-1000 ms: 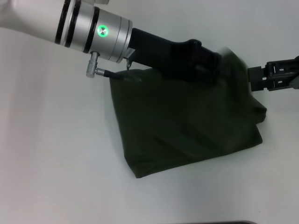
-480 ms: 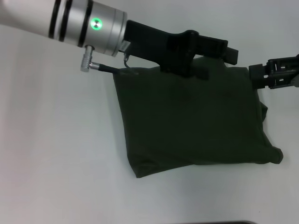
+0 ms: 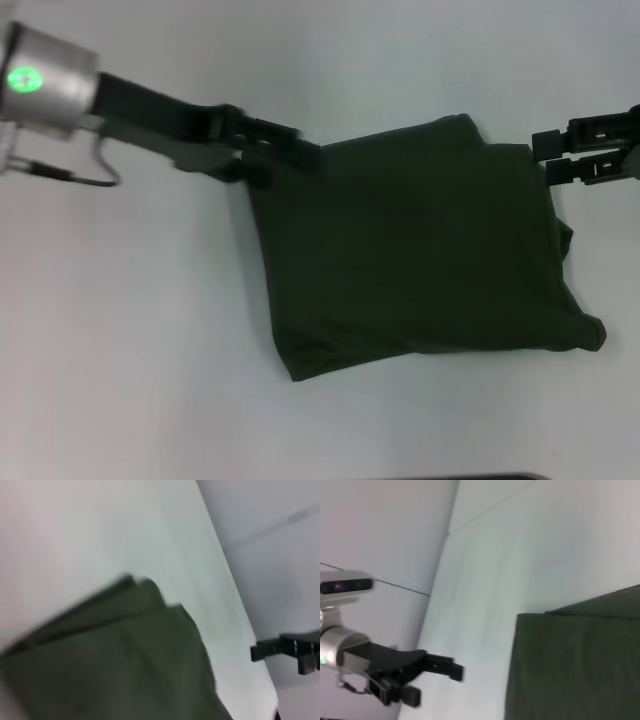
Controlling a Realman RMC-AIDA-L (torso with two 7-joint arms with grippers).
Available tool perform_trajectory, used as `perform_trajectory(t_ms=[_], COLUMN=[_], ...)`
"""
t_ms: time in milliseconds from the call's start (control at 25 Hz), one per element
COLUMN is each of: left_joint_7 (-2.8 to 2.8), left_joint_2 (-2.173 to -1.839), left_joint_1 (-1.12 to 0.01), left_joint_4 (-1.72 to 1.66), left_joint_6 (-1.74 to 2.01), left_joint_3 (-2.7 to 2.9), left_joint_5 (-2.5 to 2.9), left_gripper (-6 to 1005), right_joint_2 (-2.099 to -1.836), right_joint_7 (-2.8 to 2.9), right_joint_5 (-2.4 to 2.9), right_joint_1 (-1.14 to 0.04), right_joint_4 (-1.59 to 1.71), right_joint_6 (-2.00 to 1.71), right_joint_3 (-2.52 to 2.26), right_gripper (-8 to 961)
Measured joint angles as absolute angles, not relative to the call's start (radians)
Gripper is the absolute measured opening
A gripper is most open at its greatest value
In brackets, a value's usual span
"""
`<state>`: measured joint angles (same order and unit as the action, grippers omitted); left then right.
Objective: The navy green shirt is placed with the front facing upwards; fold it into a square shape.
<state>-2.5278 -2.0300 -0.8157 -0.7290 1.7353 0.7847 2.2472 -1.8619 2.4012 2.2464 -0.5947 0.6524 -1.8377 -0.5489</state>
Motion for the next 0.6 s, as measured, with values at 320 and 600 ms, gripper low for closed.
perform_trajectory(t_ms=[320,600], left_joint_7=[-2.511,-2.489], left_joint_2=[-1.988,-1.974], left_joint_1=[-0.716,-0.696], left_joint_4=[-0.784,-0.786], left_joint_6=[1.808,1.861], left_joint_3=[0.639,0.532], left_joint_5=[2.214,2.15], left_gripper=[948,948], right_joint_2=[-1.847,-1.874], right_joint_7=[2.477,2.49], right_joint_5=[2.32,2.379], right_joint_1=[-0.605,-0.615], right_joint_4=[0.729,0.695], right_joint_6=[-1.711,-1.557], right_joint_3=[-0.581,-0.601], right_gripper=[851,851])
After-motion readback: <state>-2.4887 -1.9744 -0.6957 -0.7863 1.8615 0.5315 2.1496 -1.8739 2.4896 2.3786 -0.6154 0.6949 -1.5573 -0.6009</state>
